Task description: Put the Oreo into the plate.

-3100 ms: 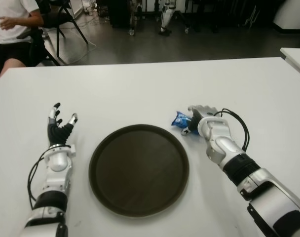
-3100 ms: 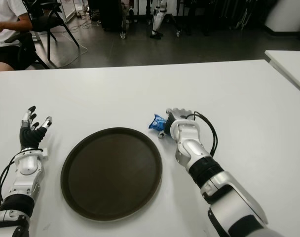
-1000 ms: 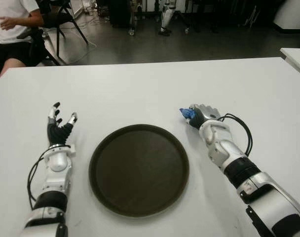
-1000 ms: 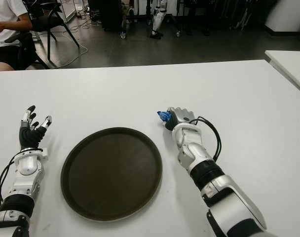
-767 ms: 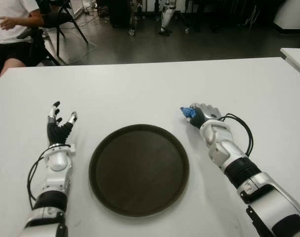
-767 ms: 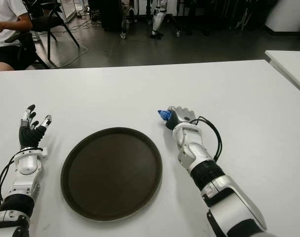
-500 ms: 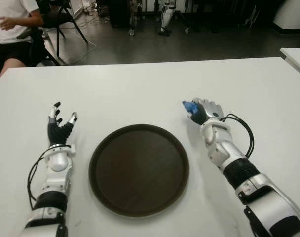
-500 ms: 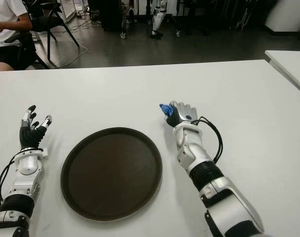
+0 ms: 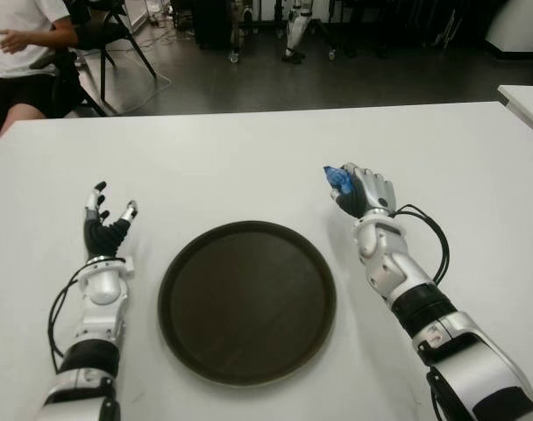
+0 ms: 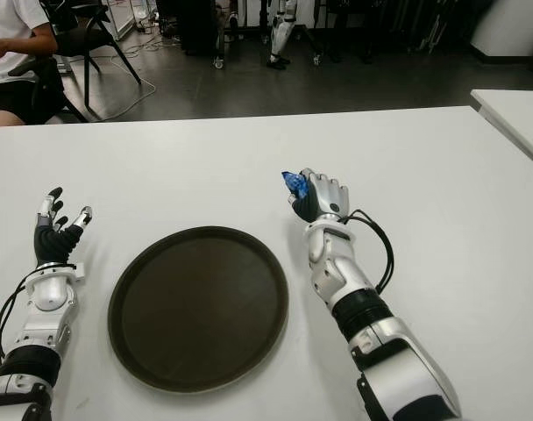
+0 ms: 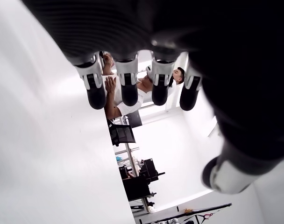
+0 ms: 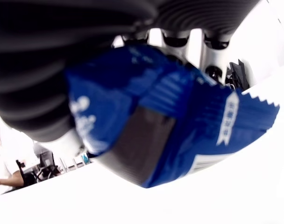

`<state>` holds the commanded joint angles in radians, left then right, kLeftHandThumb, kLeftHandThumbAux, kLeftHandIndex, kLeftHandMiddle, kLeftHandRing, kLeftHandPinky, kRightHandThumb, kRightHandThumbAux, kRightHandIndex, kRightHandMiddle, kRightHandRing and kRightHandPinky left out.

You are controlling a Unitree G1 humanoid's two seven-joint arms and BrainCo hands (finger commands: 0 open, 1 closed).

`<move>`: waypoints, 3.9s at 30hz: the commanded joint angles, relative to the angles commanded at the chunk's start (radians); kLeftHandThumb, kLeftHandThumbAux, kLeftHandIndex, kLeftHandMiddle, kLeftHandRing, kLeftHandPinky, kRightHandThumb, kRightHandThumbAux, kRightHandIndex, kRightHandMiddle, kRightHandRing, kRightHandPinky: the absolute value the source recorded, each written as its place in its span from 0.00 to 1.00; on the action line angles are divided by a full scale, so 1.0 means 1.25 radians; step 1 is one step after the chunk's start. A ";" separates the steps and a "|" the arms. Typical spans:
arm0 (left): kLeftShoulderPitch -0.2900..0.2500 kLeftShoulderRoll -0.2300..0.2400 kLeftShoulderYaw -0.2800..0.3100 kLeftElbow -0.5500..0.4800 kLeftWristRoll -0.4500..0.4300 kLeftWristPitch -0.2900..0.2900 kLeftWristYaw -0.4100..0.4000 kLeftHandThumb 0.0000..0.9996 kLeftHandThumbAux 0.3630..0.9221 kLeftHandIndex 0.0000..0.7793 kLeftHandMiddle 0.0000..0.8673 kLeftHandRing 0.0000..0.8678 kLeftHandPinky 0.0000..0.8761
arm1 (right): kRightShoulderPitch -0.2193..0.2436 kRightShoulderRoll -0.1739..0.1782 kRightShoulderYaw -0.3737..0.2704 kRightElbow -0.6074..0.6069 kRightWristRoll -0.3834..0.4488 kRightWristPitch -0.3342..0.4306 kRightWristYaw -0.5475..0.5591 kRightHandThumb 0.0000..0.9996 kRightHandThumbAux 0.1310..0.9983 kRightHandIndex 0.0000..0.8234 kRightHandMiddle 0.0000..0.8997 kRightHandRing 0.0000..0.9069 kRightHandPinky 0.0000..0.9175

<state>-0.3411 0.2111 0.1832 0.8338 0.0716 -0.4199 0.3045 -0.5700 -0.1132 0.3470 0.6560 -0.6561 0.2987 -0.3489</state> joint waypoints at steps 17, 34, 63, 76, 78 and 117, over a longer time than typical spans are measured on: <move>0.001 0.003 -0.001 0.001 -0.013 -0.008 -0.017 0.03 0.62 0.03 0.01 0.00 0.02 | 0.012 -0.003 -0.032 -0.040 0.042 -0.043 -0.001 0.71 0.68 0.54 0.88 0.87 0.85; -0.009 0.011 -0.009 0.030 0.013 -0.019 0.010 0.00 0.49 0.06 0.03 0.00 0.01 | 0.055 0.003 -0.120 -0.165 0.199 -0.199 0.075 0.71 0.68 0.53 0.90 0.89 0.87; -0.002 -0.001 -0.004 0.006 -0.012 0.003 -0.010 0.03 0.58 0.03 0.01 0.00 0.00 | 0.002 0.044 -0.117 -0.160 0.223 -0.269 0.111 0.71 0.68 0.53 0.89 0.88 0.86; 0.002 -0.001 -0.006 -0.007 -0.008 0.014 -0.011 0.01 0.57 0.02 0.01 0.00 0.01 | -0.009 0.089 -0.088 -0.137 0.222 -0.345 0.112 0.71 0.68 0.53 0.91 0.90 0.88; 0.005 -0.002 -0.009 -0.017 -0.006 0.017 -0.013 0.01 0.56 0.02 0.01 0.00 0.00 | -0.017 0.109 -0.078 -0.114 0.222 -0.364 0.109 0.71 0.68 0.53 0.91 0.90 0.88; 0.022 -0.012 -0.006 -0.035 0.003 0.002 0.005 0.00 0.58 0.03 0.02 0.00 0.00 | 0.099 0.169 0.116 -0.223 0.178 -0.391 0.299 0.71 0.68 0.53 0.91 0.90 0.88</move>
<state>-0.3140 0.1967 0.1755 0.7895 0.0759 -0.4179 0.3113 -0.4464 0.0976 0.4916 0.3768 -0.4336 -0.1905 0.0246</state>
